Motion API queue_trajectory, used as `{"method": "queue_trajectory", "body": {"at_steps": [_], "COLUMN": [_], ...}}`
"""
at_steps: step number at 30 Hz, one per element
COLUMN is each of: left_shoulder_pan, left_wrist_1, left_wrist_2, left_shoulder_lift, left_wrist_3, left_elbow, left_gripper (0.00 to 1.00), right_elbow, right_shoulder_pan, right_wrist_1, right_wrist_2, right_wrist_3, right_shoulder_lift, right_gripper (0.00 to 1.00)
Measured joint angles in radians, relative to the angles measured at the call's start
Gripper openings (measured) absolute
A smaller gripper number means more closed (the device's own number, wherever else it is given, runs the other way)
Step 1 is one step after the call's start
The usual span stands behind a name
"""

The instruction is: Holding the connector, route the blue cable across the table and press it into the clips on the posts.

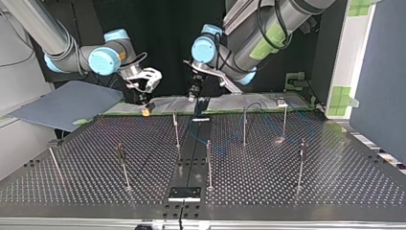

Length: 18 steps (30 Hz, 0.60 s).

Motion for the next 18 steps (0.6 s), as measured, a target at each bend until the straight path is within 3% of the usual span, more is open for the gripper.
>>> {"method": "queue_trajectory", "body": {"at_steps": [11,18], "left_shoulder_pan": [0.013,0.020], "left_wrist_1": [-0.010,-0.045], "left_wrist_2": [0.020,0.024], "left_shoulder_lift": [-0.007,-0.053], "left_wrist_3": [-0.018,-0.018], "left_elbow": [0.087,0.142], "left_gripper": [0.00,0.00], "right_elbow": [-0.001,-0.012], "right_shoulder_pan": [-0.038,-0.058], "right_wrist_1": [-0.012,-0.015], "right_wrist_2": [-0.007,-0.017], "right_wrist_3": [0.006,0.006], "right_shoulder_lift": [0.015,0.026], "right_gripper": [0.00,0.00]}}
